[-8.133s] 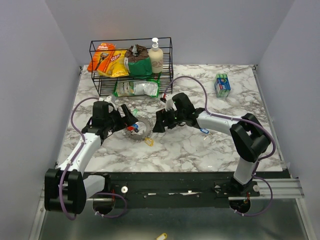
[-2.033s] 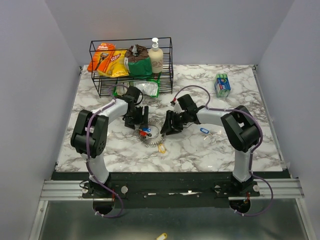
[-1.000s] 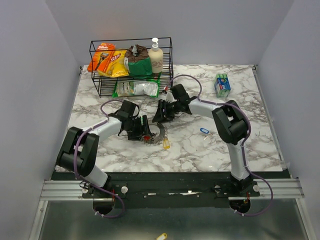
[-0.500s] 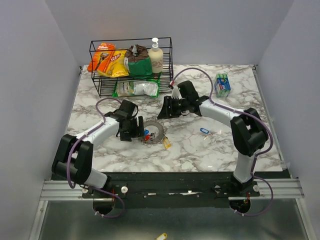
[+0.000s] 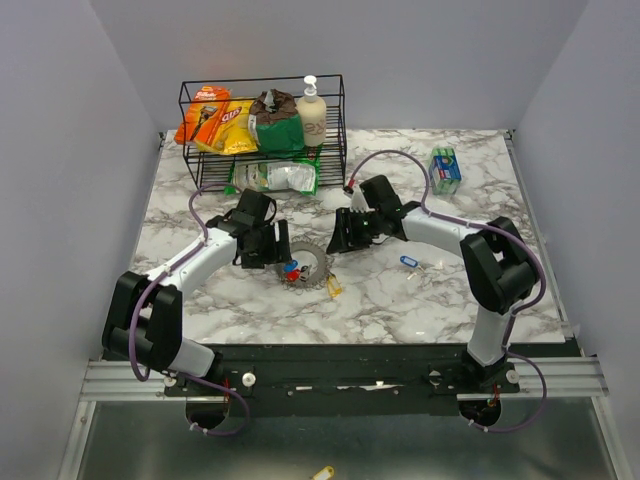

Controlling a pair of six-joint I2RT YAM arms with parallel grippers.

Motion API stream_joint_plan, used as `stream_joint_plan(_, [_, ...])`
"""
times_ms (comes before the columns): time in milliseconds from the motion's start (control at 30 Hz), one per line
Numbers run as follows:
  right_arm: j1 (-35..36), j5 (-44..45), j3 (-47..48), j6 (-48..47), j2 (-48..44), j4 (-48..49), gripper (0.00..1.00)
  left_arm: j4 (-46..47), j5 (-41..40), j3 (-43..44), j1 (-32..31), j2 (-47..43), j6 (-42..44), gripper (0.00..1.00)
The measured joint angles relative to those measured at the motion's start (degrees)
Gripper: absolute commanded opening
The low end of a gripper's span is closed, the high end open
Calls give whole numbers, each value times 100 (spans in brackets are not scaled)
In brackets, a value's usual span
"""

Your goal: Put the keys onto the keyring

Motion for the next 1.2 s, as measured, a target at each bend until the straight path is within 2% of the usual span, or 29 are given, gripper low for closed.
stream_joint_plan(633, [-227,35,-210,-46,-273,-50,54,522,391,310,0,4,249,83])
stream_joint_plan(967, [-254,-22,9,-55,-149,-72,53,459,249,737,0,433,291,73])
stream_joint_plan(1200, [-251,-116,243,-164,-92,-101,53,341,66,817,42,710,304,72])
